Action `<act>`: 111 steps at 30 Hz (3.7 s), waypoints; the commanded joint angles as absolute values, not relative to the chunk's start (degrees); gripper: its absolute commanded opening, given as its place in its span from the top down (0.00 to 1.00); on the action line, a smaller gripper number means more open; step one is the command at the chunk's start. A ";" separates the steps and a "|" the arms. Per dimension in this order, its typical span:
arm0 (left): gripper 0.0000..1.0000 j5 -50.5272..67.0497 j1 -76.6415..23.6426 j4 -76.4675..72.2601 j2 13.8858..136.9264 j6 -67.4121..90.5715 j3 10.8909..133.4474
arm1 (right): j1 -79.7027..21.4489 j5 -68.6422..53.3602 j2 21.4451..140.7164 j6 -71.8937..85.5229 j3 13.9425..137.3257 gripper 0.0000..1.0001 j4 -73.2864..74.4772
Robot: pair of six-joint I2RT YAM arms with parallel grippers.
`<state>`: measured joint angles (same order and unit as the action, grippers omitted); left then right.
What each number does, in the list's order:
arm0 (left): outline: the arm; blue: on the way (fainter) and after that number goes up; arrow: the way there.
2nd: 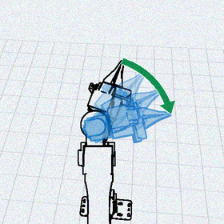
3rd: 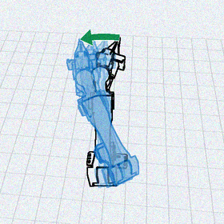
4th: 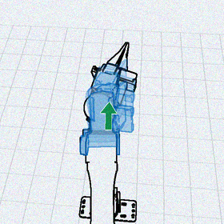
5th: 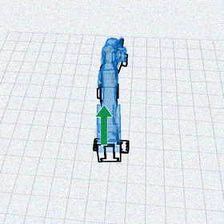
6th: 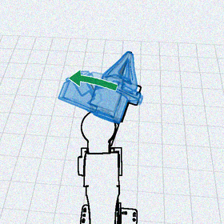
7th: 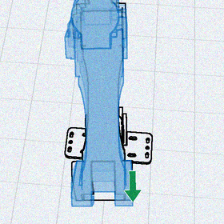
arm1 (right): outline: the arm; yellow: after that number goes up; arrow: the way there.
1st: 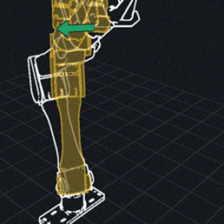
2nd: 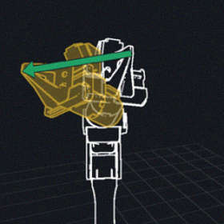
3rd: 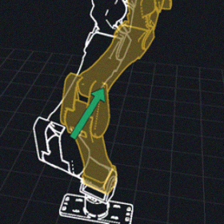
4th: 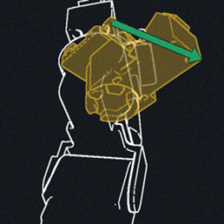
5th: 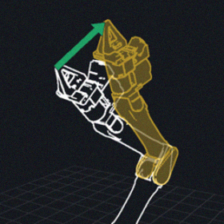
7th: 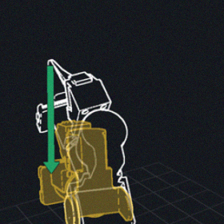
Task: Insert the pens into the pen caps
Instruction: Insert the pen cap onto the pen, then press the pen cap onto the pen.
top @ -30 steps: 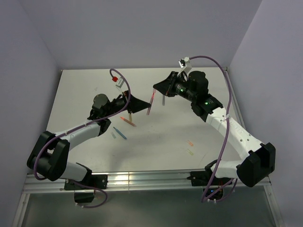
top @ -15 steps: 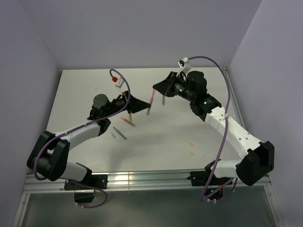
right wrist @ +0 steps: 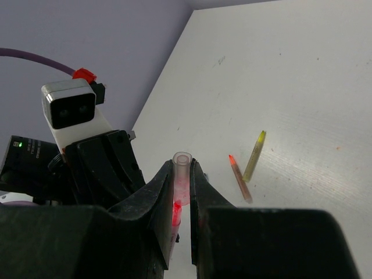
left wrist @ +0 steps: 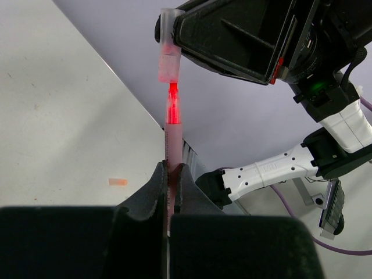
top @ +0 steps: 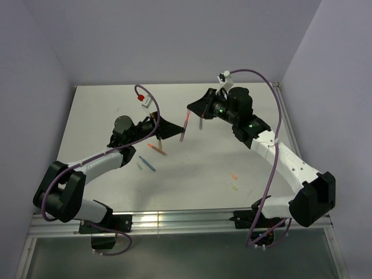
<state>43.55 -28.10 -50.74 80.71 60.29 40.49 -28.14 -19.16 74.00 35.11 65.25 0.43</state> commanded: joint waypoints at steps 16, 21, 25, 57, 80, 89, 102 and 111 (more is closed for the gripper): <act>1.00 39.99 -26.90 -53.44 77.35 58.72 40.96 | -29.97 -22.76 73.74 37.61 64.43 1.00 -2.28; 1.00 37.79 -26.54 -52.38 76.38 57.66 41.04 | -30.67 -23.20 74.09 37.97 64.60 1.00 -2.46; 1.00 36.56 -26.63 -51.85 76.64 57.04 41.66 | -31.46 -23.55 74.88 38.41 64.51 1.00 -2.81; 1.00 32.87 -26.63 -42.19 79.01 56.51 46.23 | -32.87 -24.61 80.77 42.88 71.01 1.00 6.59; 0.67 32.61 -26.63 -37.18 80.07 57.04 45.44 | -29.88 -29.18 84.37 49.66 68.82 1.00 2.64; 0.63 34.63 -26.72 -38.67 79.72 58.35 44.04 | -28.74 -26.46 84.20 49.31 69.34 1.00 2.72; 0.59 39.37 -28.65 -40.17 80.16 58.71 43.50 | -27.77 -22.41 84.29 47.72 71.63 1.00 2.81; 0.59 39.29 -29.53 -40.60 81.12 59.15 42.54 | -26.63 -22.50 84.20 47.99 71.81 1.00 2.29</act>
